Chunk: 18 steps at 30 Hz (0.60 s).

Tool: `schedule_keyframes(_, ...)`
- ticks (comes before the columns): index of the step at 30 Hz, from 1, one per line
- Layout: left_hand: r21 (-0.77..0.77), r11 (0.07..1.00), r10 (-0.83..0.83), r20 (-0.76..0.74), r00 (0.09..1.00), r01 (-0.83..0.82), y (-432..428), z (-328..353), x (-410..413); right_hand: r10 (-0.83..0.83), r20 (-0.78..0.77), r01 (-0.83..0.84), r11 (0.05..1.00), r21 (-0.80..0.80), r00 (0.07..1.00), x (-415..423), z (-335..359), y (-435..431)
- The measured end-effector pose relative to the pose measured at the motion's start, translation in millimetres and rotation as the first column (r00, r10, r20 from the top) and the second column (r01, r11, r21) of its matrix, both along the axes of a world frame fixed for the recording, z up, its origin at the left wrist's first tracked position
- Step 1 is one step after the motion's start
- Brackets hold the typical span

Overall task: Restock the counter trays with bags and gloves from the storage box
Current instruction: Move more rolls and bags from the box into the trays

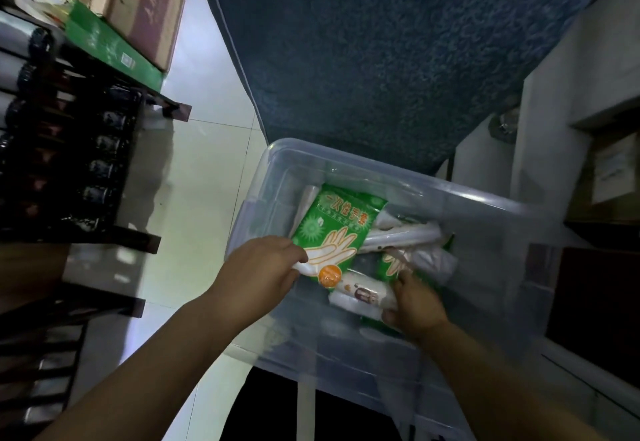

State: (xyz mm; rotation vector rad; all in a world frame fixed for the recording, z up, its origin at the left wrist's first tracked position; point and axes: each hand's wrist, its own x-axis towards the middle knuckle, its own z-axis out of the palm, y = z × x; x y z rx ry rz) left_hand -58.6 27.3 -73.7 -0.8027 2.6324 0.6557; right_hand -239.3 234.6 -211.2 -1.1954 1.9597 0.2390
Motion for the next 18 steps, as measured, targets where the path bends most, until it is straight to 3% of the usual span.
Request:
schedule_keyframes(11,0.041,0.975,-0.219,0.033,0.975,0.217,31.3,5.7,-22.1,-0.038,0.251,0.090,0.976,-0.200,0.967,-6.0,79.9,-12.5)
schedule_keyframes(14,0.028,0.970,-0.240,-0.020,0.971,0.240,34.0,2.8,-20.8,0.017,0.327,0.102,0.934,-0.343,0.945,-5.1,102.0,-30.0)
schedule_keyframes(18,-0.047,0.974,-0.220,0.076,0.973,0.224,25.9,15.0,-26.1,0.095,0.312,0.061,0.888,-0.456,0.945,-7.3,114.6,-44.9)
